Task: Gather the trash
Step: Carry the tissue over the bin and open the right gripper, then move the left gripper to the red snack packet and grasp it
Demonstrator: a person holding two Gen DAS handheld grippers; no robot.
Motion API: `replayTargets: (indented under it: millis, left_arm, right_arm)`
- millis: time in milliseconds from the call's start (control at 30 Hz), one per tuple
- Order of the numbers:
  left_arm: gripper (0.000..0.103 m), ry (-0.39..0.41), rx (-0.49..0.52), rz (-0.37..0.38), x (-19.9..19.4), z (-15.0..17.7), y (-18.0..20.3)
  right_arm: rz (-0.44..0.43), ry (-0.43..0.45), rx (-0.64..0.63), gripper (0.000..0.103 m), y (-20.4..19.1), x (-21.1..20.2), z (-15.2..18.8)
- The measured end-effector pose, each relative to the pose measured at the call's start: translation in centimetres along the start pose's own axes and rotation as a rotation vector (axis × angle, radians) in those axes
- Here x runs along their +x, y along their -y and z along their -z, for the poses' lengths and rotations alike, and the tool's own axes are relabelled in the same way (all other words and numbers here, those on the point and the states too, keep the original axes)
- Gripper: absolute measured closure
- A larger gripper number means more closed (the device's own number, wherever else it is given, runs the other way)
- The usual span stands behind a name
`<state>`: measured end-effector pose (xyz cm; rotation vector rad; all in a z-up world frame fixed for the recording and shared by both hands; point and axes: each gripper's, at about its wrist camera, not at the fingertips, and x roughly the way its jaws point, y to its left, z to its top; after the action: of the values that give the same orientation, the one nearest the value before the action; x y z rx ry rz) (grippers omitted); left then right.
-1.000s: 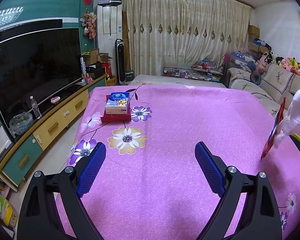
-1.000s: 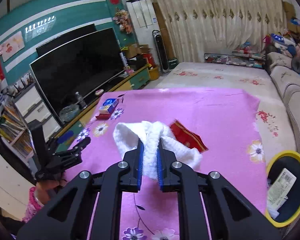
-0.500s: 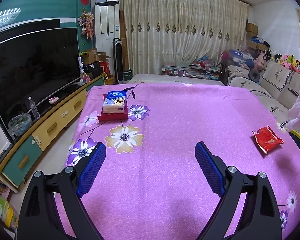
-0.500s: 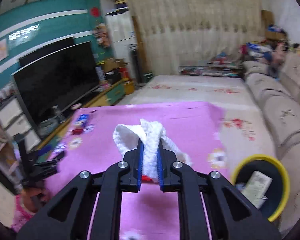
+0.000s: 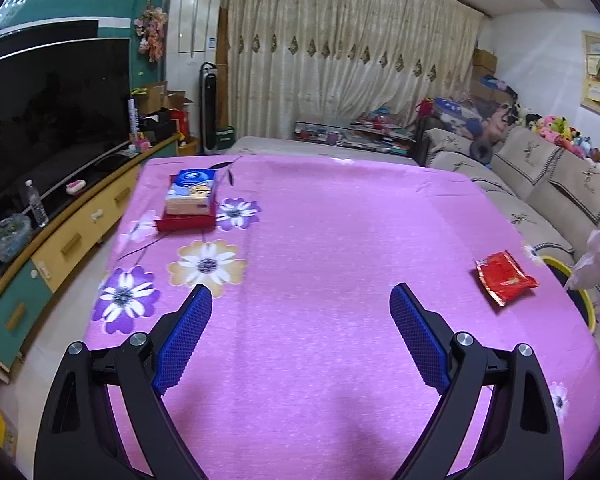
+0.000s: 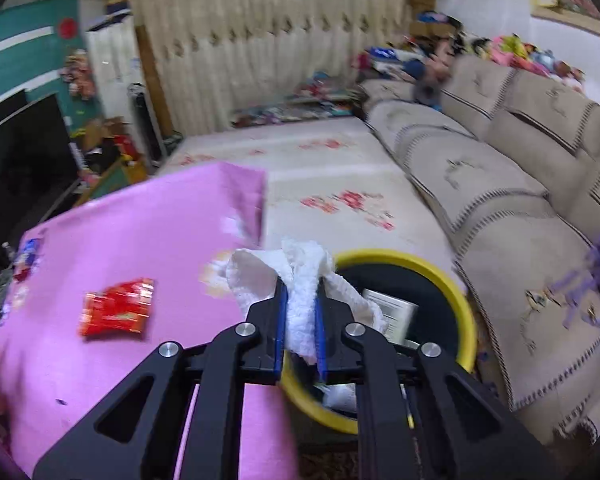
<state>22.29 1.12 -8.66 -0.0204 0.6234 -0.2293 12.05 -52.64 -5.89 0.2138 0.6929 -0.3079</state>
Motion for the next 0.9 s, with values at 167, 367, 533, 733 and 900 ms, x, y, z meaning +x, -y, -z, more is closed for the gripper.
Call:
replayTargets:
  millis: [167,367,533,733,900]
  left_arm:
    - [0.014,-0.003,0.072,0.018,0.0,-0.4,2.4]
    - [0.014,-0.005,0.149,0.089,-0.6,-1.3,5.8]
    - [0.014,-0.016,0.24,0.191,-0.6,-2.4,9.2]
    - [0.014,-0.07,0.381,0.386,0.9,-2.6,14.8]
    - [0.014,-0.135,0.528,0.54,4.4,-2.4,19.7]
  right_arm:
    - [0.067,-0.053,0.037,0.079,3.6,2.4,0.8]
    - [0.134,-0.045,0.075,0.029,5.4,2.9,1.4]
    - [0.116,-0.02,0.098,0.026,6.2,1.7,1.7]
    - [0.088,-0.018,0.104,0.025,6.2,0.9,2.2]
    - [0.071,-0.032,0.105,0.025,6.2,0.9,2.9]
